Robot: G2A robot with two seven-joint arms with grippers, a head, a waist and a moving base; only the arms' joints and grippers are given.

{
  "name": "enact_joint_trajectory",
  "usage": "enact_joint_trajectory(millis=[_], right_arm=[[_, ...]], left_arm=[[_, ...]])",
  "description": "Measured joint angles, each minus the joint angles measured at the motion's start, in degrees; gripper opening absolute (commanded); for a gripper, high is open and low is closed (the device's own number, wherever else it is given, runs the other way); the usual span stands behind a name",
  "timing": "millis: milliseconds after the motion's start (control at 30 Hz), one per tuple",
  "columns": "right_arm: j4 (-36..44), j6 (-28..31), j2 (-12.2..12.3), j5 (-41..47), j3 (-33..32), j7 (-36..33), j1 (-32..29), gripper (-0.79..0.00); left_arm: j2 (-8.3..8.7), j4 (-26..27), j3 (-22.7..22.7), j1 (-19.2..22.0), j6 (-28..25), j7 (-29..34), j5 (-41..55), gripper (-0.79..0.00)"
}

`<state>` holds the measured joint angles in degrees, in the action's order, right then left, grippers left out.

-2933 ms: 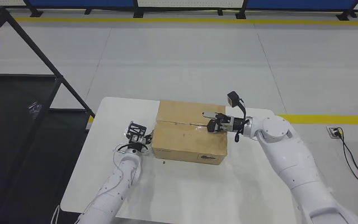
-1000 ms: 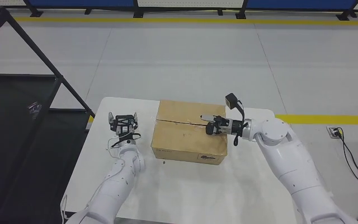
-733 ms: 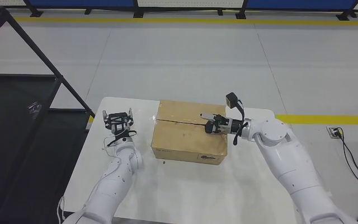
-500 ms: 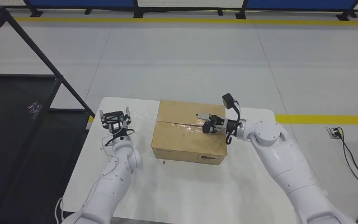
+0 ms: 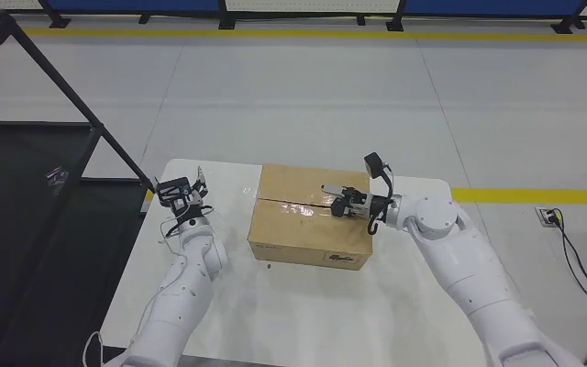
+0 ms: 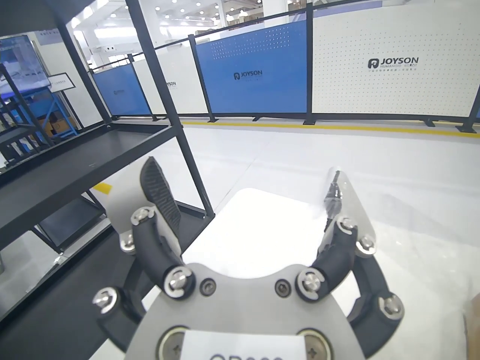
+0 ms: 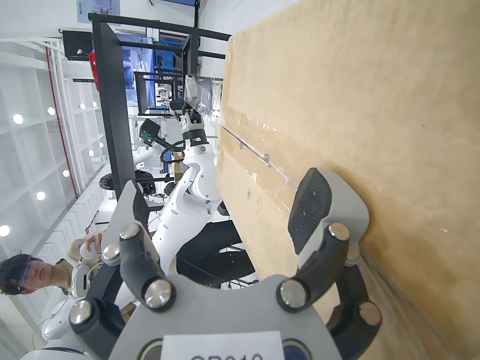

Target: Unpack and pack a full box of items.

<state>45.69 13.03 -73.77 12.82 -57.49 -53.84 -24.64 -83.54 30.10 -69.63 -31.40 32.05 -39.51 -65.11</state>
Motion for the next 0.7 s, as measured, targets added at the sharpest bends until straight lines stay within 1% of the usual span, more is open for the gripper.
enact_joint_trajectory(millis=[200, 300, 700], right_arm=[[-0.35, 0.53, 0.14, 0.32, -0.75, -0.03, -0.22, 0.0], [-0.32, 0.81, 0.27, 0.57, -1.27, -0.02, -0.42, 0.0], [2.11, 1.59, 1.49, 0.51, -4.39, -0.22, -2.27, 0.0]], left_arm=[[0.42, 4.25, -1.15, -1.15, 0.11, 1.37, -1.27, 0.0], [0.55, 7.16, -1.43, -2.03, 0.02, 2.08, -2.21, 0.0], [1.07, 22.24, -1.96, -7.36, 1.11, 6.58, -8.91, 0.0]])
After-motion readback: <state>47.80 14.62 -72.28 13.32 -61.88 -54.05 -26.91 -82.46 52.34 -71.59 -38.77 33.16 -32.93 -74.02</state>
